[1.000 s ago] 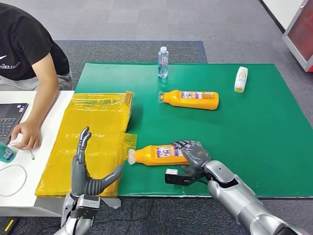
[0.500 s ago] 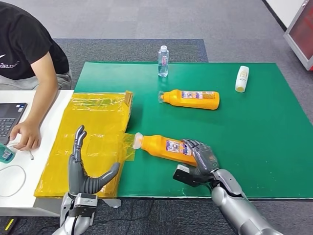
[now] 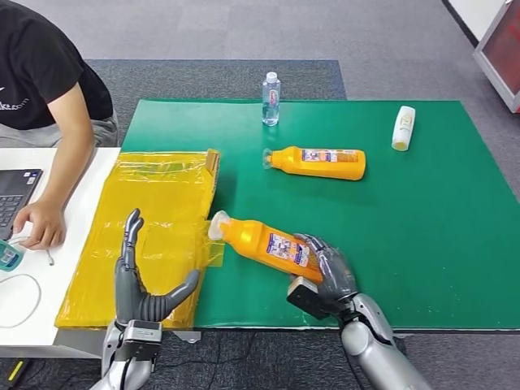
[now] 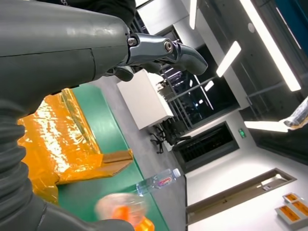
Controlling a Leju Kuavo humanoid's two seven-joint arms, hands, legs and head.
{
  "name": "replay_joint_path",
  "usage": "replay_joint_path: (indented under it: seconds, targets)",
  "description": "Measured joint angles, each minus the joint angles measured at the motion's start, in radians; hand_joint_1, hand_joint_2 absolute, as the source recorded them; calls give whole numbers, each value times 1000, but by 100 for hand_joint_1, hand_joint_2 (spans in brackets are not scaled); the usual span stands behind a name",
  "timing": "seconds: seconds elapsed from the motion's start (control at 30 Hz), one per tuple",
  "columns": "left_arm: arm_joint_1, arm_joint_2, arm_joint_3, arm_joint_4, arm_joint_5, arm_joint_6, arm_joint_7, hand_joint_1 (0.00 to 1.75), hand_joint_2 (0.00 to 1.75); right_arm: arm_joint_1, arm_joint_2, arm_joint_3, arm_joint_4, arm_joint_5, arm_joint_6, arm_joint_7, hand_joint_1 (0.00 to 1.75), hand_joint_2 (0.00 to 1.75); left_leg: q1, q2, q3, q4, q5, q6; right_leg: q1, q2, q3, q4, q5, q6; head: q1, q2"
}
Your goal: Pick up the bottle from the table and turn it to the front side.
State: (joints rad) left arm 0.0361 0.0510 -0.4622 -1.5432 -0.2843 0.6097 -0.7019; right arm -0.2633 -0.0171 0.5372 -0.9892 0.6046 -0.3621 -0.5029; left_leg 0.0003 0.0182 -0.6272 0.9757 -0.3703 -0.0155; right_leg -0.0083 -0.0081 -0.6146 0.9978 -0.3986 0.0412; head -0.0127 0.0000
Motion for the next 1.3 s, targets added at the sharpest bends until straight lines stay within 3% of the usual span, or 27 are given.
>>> replay_joint_path:
  seconds: [0.1, 0.2, 0.33, 0.53, 0.8, 1.17, 1.3]
  targets:
    - [4, -12, 0, -6, 94, -58, 0, 0, 175, 23, 25, -16, -41, -77, 32, -34, 175, 175, 0, 0, -1, 0, 0, 0, 0, 0, -1, 0, 0, 0, 0, 0]
    - [13, -46, 19, -4, 251, -207, 0, 0, 175, 52, 46, -24, -101, -123, 57, -46, 175, 175, 0, 0, -2, 0, 0, 0, 0, 0, -3, 0, 0, 0, 0, 0]
    - [20, -96, 58, 9, 284, -317, 0, 0, 175, 82, 56, -23, -175, -144, 76, -45, 175, 175, 0, 0, -5, 0, 0, 0, 0, 0, -5, 0, 0, 0, 0, 0]
    - [20, -148, 101, 46, 299, -377, 0, 0, 175, 98, 58, -23, -238, -167, 86, -41, 175, 175, 0, 0, -5, 0, 0, 0, 0, 0, -5, 0, 0, 0, 0, 0]
    - [-6, -183, 120, 141, 357, -486, 24, 0, 175, 105, 64, -11, -256, -160, 93, -53, 175, 175, 0, 0, -6, 0, 0, 0, 0, 0, -6, 0, 0, 0, 0, 0]
    - [-90, -198, 93, 208, 304, -547, 10, 0, 175, 83, 76, 63, -241, -138, 69, -55, 175, 175, 0, 0, -6, 0, 0, 0, 0, 0, -6, 0, 0, 0, 0, 0]
    - [-108, -195, 70, 207, 250, -525, 6, 0, 175, 73, 76, 73, -227, -140, 65, -57, 175, 175, 0, 0, -6, 0, 0, 0, 0, 0, -6, 0, 0, 0, 0, 0]
